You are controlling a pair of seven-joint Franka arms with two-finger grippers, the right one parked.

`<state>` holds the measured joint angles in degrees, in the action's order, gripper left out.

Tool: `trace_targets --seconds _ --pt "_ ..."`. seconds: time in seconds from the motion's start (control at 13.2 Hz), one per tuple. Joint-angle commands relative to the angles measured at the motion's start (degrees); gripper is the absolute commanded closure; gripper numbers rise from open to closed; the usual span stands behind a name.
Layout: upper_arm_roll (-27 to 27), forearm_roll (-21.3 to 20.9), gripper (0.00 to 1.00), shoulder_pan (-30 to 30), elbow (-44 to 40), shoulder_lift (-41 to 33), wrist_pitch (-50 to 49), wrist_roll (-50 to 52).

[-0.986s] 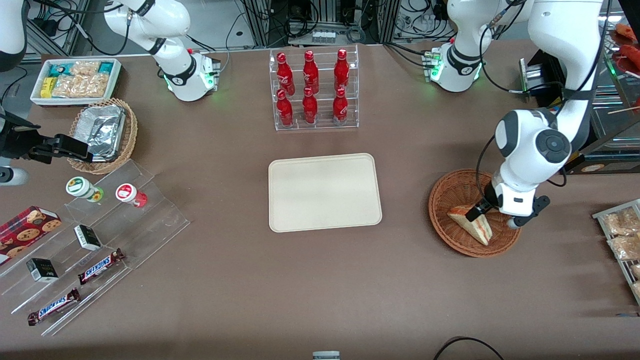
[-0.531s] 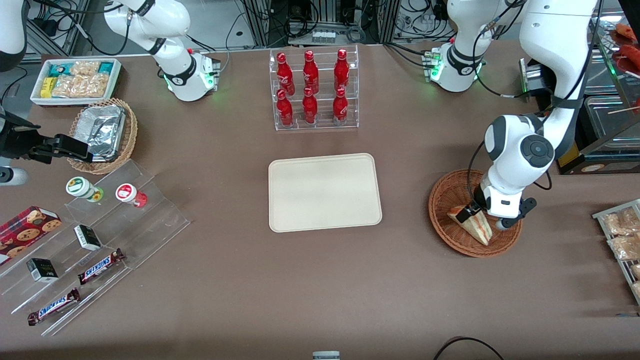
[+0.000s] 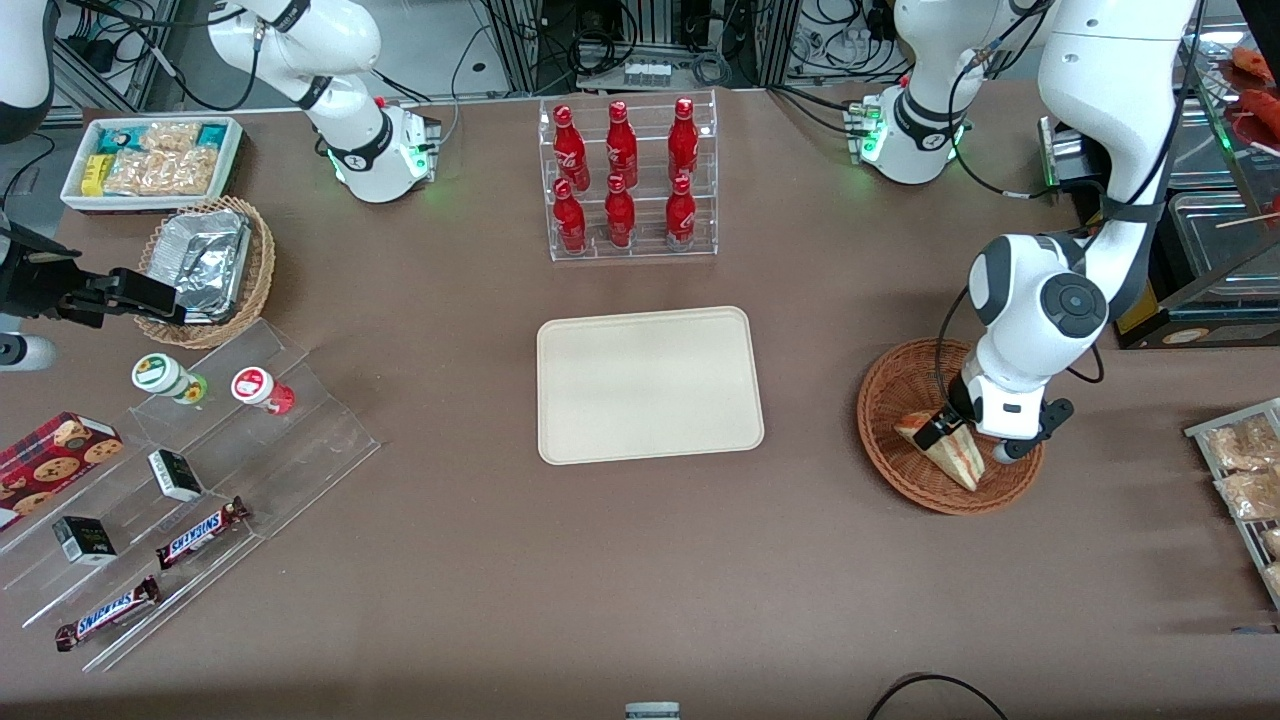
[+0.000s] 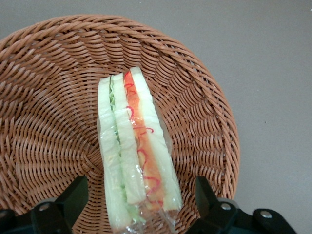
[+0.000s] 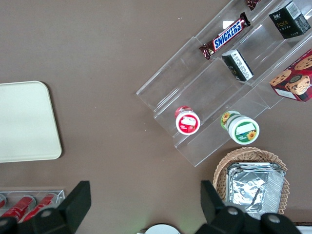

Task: Place sandwich from basket to tray
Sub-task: 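Lower the left gripper onto the wrapped sandwich and close on it, then lift the sandwich and carry it with the left gripper to the tray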

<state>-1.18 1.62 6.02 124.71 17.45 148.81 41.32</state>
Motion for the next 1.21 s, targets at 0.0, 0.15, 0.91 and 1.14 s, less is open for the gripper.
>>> trace_targets --seconds 0.0,0.15,0.91,1.14 --pt "0.3 0.5 0.73 0.3 -0.9 1.0 0.6 0.9" --pt "0.3 0.4 1.00 0.3 -1.4 1.3 0.6 1.0" --pt "-0.5 -10.1 1.00 1.5 -7.1 -6.0 -19.7 0.9" --pt "-1.5 -10.3 1.00 7.6 -18.8 -5.4 -36.7 0.7"
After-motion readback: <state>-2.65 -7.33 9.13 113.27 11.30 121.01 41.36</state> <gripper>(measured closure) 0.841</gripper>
